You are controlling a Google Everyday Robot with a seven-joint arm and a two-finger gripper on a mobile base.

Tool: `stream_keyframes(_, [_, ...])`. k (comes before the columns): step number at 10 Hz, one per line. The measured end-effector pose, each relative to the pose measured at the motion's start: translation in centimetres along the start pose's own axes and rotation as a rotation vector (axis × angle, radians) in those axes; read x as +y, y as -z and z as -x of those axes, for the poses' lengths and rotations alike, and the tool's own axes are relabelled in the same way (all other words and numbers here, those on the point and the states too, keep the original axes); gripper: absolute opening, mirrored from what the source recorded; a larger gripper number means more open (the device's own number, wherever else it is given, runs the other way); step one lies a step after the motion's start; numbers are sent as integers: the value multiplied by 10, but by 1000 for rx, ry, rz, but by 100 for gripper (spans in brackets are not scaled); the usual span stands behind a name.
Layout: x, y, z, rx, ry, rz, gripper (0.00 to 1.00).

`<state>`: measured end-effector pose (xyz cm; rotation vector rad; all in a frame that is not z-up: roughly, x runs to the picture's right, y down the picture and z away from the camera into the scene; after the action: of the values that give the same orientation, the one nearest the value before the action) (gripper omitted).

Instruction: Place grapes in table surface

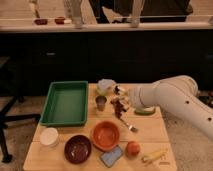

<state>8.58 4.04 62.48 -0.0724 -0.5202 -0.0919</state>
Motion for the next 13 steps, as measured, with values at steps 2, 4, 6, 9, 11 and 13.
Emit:
stream_keyframes(2, [2,-5,-13,-20,-25,-21,0])
stream_keyframes(4, [6,-14,-26,-39,-51,-28,0])
stream_keyframes(6, [11,-19,-38,-49,-75,-30,0])
stream_keyframes(9, [19,-23,-53,-58,-105,-33,0])
stream_keyframes(11, [27,-23,-62,-62,-125,-35,0])
stream_keyframes(13, [37,-23,-73,-64,-145,-39,0])
